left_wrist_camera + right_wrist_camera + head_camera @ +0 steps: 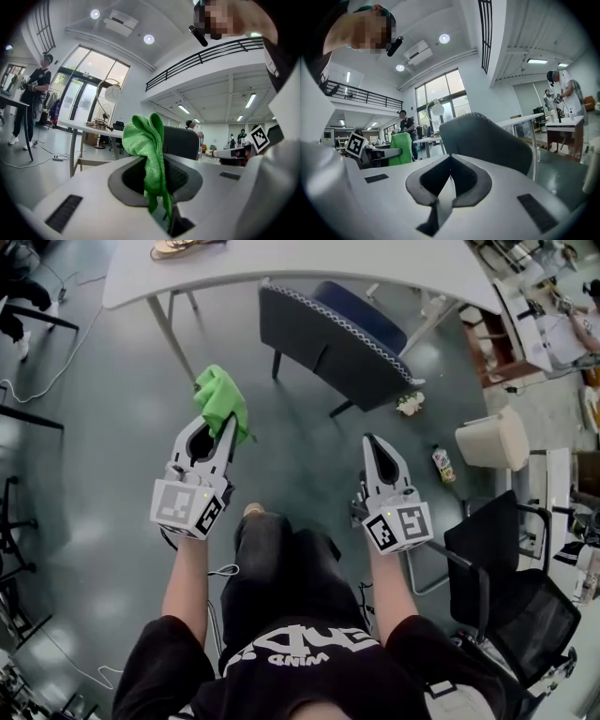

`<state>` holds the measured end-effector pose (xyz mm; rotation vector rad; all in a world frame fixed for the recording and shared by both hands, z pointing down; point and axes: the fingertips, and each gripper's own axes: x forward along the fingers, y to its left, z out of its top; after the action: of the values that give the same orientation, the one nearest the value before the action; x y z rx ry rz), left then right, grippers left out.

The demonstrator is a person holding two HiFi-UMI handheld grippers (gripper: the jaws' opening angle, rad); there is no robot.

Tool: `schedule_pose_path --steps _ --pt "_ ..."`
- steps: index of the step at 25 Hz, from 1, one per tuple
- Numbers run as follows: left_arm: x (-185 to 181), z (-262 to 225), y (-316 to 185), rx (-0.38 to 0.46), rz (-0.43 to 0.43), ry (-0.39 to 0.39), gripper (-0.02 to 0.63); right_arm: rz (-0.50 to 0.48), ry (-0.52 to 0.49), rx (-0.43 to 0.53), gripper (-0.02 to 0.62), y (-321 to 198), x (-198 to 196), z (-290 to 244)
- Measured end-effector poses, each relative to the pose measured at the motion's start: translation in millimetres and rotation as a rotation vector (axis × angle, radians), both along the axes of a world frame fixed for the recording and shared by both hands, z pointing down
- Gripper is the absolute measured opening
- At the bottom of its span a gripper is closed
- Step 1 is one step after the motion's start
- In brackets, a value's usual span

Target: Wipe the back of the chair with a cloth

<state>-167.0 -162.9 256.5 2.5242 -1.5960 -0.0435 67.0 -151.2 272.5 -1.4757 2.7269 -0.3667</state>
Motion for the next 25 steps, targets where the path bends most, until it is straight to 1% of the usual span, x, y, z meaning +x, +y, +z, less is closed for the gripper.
schedule_pose_path --steps 4,9,12,18,22,25 --pt "3.1 49.7 -9.0 0.017 0.013 0.027 0.063 -0.012 -0.005 0.022 -0.003 -9.8 -8.9 45.7" --pt "3.1 101.7 -14.6 0.044 0.020 0.048 0.063 -0.017 -0.048 0.032 -0.003 -11.6 -8.9 95.9" --pt "4.2 122.8 -13.4 0.068 0.021 0.070 0.063 -0.023 -0.058 0.044 -0.003 -5.4 -6.2 122.4" --pt "6.5 157.0 -20.6 0.090 0.035 0.066 0.063 -0.020 -0.064 0.061 -0.003 -5.5 -9.7 160.7" --pt "19.9 175.5 -15.7 0.106 0.048 0.074 0.063 -0.039 -0.057 0.076 -0.003 -1.2 -6.3 180.5" --pt "29.6 190.7 -10.3 0.105 0.054 0.058 0.063 -0.048 -0.062 0.091 -0.003 3.6 1.4 191.9"
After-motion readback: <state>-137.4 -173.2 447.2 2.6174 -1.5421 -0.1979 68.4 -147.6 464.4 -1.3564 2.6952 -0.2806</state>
